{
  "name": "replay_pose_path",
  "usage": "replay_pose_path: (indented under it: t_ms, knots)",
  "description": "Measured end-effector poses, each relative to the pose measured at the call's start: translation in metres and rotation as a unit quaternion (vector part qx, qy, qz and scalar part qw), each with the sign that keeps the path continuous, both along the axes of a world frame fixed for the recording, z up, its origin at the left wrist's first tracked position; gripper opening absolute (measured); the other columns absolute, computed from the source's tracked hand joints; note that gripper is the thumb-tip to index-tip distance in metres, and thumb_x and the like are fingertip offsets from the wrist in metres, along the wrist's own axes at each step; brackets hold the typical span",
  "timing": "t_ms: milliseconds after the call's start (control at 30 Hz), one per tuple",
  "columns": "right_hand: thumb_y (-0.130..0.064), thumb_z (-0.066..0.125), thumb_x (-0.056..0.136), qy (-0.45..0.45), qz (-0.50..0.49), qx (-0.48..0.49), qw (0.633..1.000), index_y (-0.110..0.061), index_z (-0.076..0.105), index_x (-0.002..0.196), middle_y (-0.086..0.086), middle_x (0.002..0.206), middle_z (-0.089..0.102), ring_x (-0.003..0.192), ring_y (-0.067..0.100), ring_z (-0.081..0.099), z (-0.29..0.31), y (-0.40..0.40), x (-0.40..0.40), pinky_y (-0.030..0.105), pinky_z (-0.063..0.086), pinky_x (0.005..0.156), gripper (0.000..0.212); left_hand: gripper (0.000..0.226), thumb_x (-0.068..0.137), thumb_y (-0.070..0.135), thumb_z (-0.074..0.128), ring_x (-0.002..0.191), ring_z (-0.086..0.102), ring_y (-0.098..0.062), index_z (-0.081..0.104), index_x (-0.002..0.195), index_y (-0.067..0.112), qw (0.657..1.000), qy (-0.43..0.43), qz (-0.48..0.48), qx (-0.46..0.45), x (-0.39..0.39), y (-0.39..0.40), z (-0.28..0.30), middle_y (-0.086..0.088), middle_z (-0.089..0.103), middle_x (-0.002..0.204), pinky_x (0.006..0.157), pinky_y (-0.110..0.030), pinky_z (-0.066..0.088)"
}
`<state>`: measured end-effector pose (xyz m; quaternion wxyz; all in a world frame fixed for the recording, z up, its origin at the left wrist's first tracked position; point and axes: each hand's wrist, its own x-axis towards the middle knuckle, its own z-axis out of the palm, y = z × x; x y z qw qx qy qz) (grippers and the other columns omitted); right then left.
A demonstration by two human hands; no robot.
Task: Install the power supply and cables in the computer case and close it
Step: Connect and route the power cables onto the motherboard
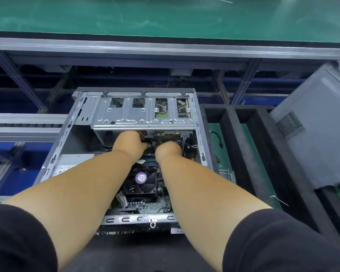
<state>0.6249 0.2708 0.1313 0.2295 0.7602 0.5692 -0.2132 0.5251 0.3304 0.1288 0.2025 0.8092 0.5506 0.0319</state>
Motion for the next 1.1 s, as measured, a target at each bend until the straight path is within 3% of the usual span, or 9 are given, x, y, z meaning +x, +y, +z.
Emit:
replay_pose_path:
  t_ms: [100, 167, 233, 333, 433, 667, 800, 967, 1100]
  knots:
    - [-0.003, 0.047, 0.096, 0.010, -0.005, 0.012, 1.000, -0.007, 0.062, 0.122, 0.008, 0.127, 0.060, 0.108, 0.027, 0.057, 0.002, -0.002, 0.000, 0.032, 0.045, 0.080, 0.030, 0.022, 0.090, 0.030, 0.061, 0.076, 0.050, -0.024, 0.063, 0.084, 0.009, 0.997, 0.072, -0.023, -0.006, 0.000, 0.007, -0.001, -0.006, 0.055, 0.076, 0.068, -0.028, 0.039]
    - [-0.003, 0.048, 0.096, 0.009, -0.003, 0.012, 1.000, -0.008, 0.062, 0.121, 0.008, 0.127, 0.060, 0.112, 0.027, 0.057, 0.001, -0.001, 0.000, 0.032, 0.044, 0.076, 0.030, 0.025, 0.094, 0.033, 0.055, 0.085, 0.056, -0.027, 0.066, 0.105, 0.013, 0.990, 0.123, -0.060, -0.019, 0.003, 0.012, 0.001, -0.011, 0.063, 0.092, 0.071, -0.027, 0.039]
    - [-0.004, 0.049, 0.095, 0.010, -0.009, 0.005, 1.000, -0.008, 0.063, 0.120, 0.008, 0.126, 0.060, 0.114, 0.028, 0.057, 0.001, 0.000, 0.000, 0.033, 0.044, 0.075, 0.029, 0.037, 0.097, 0.036, 0.051, 0.102, 0.058, -0.028, 0.055, 0.132, 0.022, 0.984, 0.151, -0.092, -0.033, 0.008, 0.016, 0.004, -0.011, 0.065, 0.115, 0.075, -0.028, 0.039]
    - [-0.003, 0.050, 0.094, 0.017, -0.019, -0.005, 1.000, -0.008, 0.063, 0.119, 0.008, 0.124, 0.061, 0.110, 0.028, 0.057, 0.002, 0.000, -0.001, 0.034, 0.045, 0.076, 0.029, 0.041, 0.100, 0.032, 0.047, 0.109, 0.054, -0.028, 0.049, 0.138, 0.016, 0.977, 0.174, -0.117, -0.045, 0.012, 0.020, 0.006, -0.011, 0.058, 0.128, 0.078, -0.029, 0.037]
    - [-0.004, 0.049, 0.094, 0.017, -0.017, 0.000, 1.000, -0.008, 0.063, 0.119, 0.008, 0.122, 0.061, 0.103, 0.028, 0.057, 0.003, -0.001, -0.002, 0.033, 0.045, 0.074, 0.028, 0.043, 0.100, 0.035, 0.049, 0.123, 0.048, -0.028, 0.046, 0.140, 0.021, 0.973, 0.168, -0.139, -0.076, 0.013, 0.026, 0.006, -0.008, 0.049, 0.141, 0.093, -0.031, 0.039]
    - [-0.005, 0.044, 0.097, 0.074, -0.085, 0.026, 0.993, -0.007, 0.062, 0.117, 0.010, 0.122, 0.059, 0.096, 0.028, 0.052, 0.003, -0.001, 0.000, 0.032, 0.042, 0.078, 0.027, 0.040, 0.097, 0.031, 0.055, 0.112, 0.053, -0.030, 0.052, 0.134, 0.017, 0.964, 0.164, -0.207, -0.023, 0.018, 0.025, -0.001, -0.011, 0.055, 0.131, 0.094, -0.036, 0.043]
    - [-0.004, 0.042, 0.097, 0.087, -0.110, 0.050, 0.989, -0.009, 0.059, 0.100, 0.008, 0.104, 0.055, 0.088, 0.026, 0.047, 0.002, -0.001, 0.000, 0.031, 0.041, 0.076, 0.018, 0.037, 0.098, 0.031, 0.054, 0.111, 0.053, -0.028, 0.053, 0.132, 0.018, 0.966, 0.160, -0.200, -0.032, 0.018, 0.028, -0.002, -0.010, 0.056, 0.130, 0.087, -0.030, 0.039]
    - [-0.003, 0.041, 0.097, 0.089, -0.113, 0.052, 0.988, -0.005, 0.064, 0.116, 0.008, 0.098, 0.050, 0.100, 0.028, 0.056, 0.002, -0.003, 0.001, 0.031, 0.045, 0.081, 0.029, 0.035, 0.098, 0.027, 0.055, 0.102, 0.050, -0.023, 0.055, 0.132, 0.020, 0.971, 0.149, -0.184, -0.036, 0.017, 0.031, -0.006, -0.006, 0.056, 0.130, 0.084, -0.026, 0.036]
    - [-0.003, 0.047, 0.095, 0.058, -0.094, 0.032, 0.993, -0.005, 0.054, 0.075, 0.003, 0.078, 0.049, 0.069, 0.021, 0.047, 0.002, -0.003, -0.003, 0.032, 0.043, 0.071, 0.022, 0.036, 0.097, 0.026, 0.054, 0.109, 0.053, -0.028, 0.054, 0.132, 0.021, 0.967, 0.159, -0.195, -0.025, 0.015, 0.036, -0.014, -0.007, 0.057, 0.129, 0.094, -0.034, 0.043]
